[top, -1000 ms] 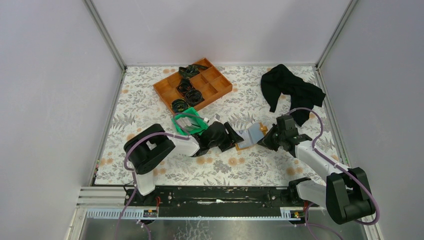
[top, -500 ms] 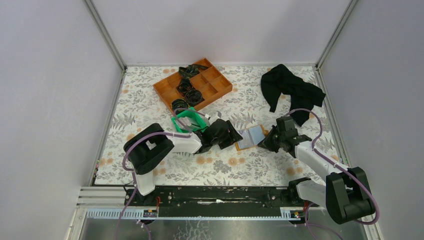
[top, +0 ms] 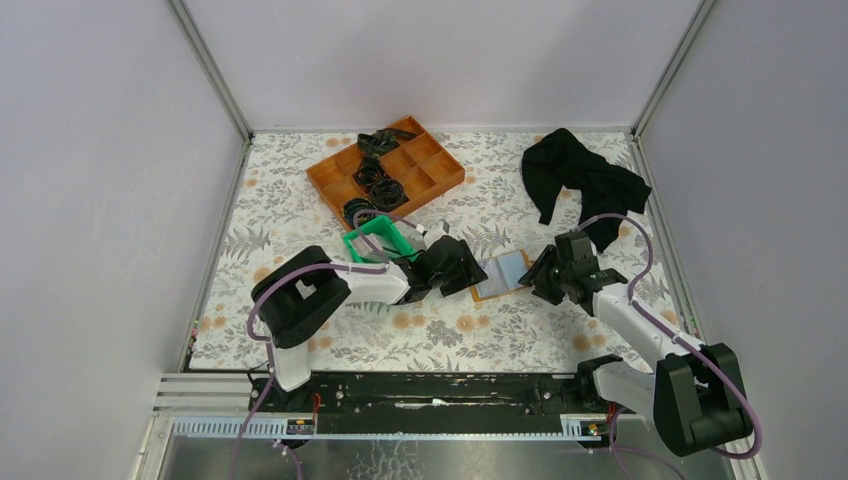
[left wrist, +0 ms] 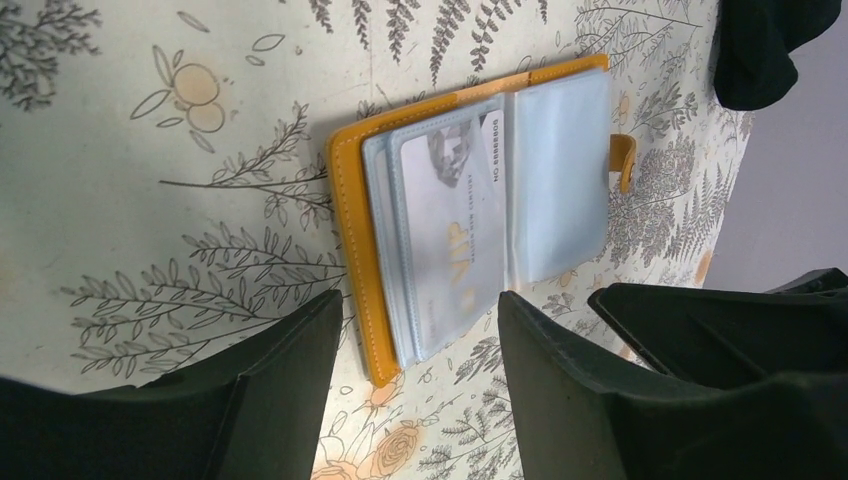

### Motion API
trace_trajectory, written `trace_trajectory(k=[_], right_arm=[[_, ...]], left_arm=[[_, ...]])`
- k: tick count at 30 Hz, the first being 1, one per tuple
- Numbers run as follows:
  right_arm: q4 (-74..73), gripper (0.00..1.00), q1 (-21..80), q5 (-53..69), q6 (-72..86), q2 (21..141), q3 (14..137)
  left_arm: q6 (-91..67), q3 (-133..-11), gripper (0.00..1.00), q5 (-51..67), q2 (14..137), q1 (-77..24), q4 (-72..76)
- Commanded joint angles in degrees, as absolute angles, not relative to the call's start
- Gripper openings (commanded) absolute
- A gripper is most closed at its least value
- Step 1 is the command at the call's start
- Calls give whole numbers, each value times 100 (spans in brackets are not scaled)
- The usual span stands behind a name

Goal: Put the credit cards into the card holder
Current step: Adjust the card holder at the center of the board.

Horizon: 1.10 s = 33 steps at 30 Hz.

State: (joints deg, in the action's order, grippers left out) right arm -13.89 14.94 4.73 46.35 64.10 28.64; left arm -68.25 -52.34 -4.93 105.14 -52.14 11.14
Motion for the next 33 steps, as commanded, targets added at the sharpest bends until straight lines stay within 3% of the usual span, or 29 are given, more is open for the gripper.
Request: trace_trajectory(k=[1,17,33], right_arm=[[-1437,52,1338,-51,4682,6296,2962],[-1056,57,1119,-476,4540,7013,3049],[-131,57,1123,81,4397,7536,2667]], left_arm=[[-6501,-5356,67,-559,10950,-5257,172],[-6123,-5599,65,-477,11351,-5248,-1087],[-6022,-5379,65,-269,11660,-5215,-1389]])
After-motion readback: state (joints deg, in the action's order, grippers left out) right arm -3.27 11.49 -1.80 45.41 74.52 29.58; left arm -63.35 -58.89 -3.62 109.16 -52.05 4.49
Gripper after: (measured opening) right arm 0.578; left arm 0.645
